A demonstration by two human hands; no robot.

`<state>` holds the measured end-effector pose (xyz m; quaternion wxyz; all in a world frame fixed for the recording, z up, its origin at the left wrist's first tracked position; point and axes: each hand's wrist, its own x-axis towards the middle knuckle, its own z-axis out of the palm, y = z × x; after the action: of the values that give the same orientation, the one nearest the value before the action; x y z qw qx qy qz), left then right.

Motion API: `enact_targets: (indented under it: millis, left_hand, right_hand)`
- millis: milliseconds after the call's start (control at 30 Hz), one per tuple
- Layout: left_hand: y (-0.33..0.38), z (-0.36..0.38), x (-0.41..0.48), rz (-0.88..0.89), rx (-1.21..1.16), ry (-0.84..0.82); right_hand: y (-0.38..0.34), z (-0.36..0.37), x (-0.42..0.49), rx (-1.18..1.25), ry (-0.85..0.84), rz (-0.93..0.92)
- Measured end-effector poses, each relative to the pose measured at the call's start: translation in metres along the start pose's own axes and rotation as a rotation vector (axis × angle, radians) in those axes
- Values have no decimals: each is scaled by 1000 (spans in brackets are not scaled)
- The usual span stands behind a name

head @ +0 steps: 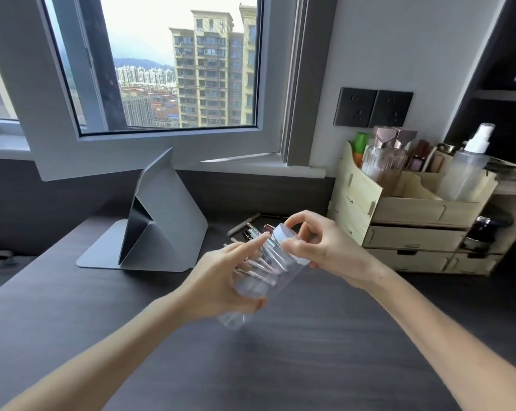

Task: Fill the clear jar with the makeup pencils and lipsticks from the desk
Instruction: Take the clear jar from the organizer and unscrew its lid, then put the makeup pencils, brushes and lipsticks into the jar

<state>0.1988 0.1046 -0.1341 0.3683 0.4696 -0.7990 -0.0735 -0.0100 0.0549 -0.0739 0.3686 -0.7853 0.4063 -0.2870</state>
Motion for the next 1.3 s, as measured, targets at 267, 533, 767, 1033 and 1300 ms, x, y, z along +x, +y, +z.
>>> enact_targets:
  millis: [267, 533, 767, 1033, 1300]
  left_hand:
    - [0, -17, 6, -58, -73, -205]
    - [-6, -26, 5, -136, -285, -154]
    - [-31, -13, -8, -349, -673, 306]
    - [-51, 5, -9, -399, -483, 579]
    - [-64, 6, -21, -247, -170, 680]
  right_hand:
    - [-1, -26, -16, -217, -299, -86]
    - [9, -52, -21, 229, -36, -167]
    - [116, -5, -34, 66, 160, 158]
    - [136, 11, -25, -577, 278, 17]
    - [93, 89, 28, -978, 372, -256]
